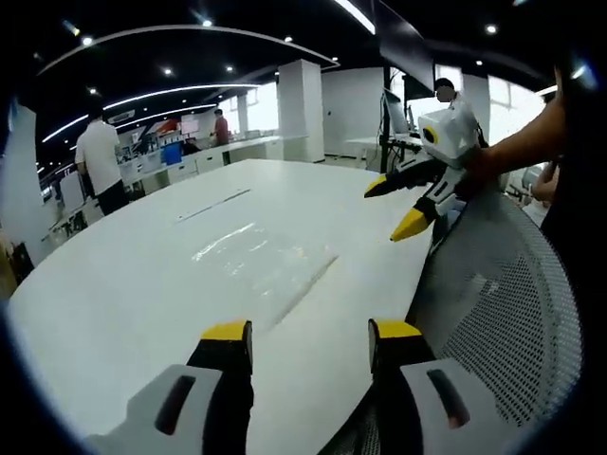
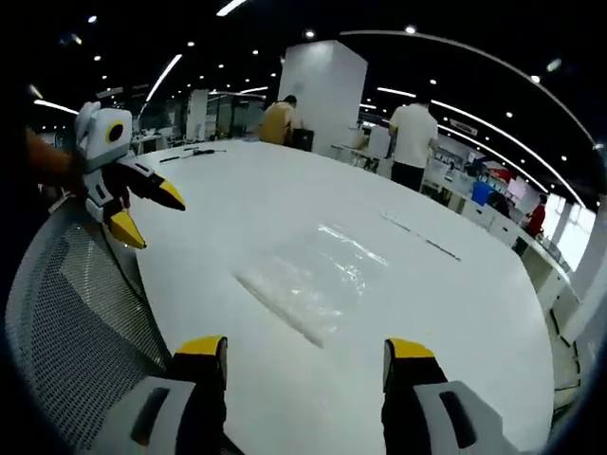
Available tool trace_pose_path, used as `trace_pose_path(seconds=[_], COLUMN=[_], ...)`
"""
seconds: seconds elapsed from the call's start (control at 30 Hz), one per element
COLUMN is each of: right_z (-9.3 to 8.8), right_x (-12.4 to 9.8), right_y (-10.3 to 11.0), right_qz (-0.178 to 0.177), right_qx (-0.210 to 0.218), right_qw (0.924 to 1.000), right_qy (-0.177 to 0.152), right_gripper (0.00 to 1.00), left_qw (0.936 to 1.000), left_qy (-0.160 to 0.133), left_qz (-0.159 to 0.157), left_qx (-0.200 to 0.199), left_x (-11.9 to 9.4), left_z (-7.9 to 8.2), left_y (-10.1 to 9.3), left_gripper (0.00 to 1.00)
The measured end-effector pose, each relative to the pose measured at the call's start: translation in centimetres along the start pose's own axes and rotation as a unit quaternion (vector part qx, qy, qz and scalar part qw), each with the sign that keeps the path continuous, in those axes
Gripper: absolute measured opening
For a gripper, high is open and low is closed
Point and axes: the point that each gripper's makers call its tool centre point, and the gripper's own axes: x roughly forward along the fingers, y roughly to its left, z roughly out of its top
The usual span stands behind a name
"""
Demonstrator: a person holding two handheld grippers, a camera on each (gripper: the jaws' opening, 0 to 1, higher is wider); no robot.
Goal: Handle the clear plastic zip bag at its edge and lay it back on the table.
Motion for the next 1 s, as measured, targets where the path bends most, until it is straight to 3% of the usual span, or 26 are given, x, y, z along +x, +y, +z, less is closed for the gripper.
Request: trace_pose_path(seconds=[0.17, 0.33, 0.47, 0.8, 1.0], right_z=[-1.9, -3.0, -2.4, -2.1, -2.1], right_x=[-0.6, -1.2, -1.1, -1.3, -1.3], right_y=[1.0, 0.9, 0.6, 0.2, 0.1], right_qz=[0.012, 0.0, -0.007, -0.017, -0.022], right_qx=[-0.018, 0.011, 0.022, 0.016, 0.009], right_qw=[0.9997, 0.9999, 0.9996, 0.9994, 0.9995], right_qy=[0.009, 0.0, -0.013, -0.024, -0.019], right_gripper=[0.85, 0.94, 1.0, 1.0, 1.0], left_qw=[0.9995, 0.9991, 0.9987, 0.9971, 0.9959], left_qy=[-0.018, -0.023, -0.031, -0.065, -0.078], left_qz=[0.023, 0.034, 0.038, 0.031, 0.036], left_qx=[-0.014, -0.013, -0.012, -0.023, -0.028], left_x=[-0.5, -0.5, -0.5, -0.6, -0.8], left_z=[-0.1, -0.6, -1.1, 0.3, 0.9], left_y=[1.3, 1.9, 2.1, 1.7, 1.9], left_gripper=[0.58, 0.68, 0.8, 0.99, 0.99])
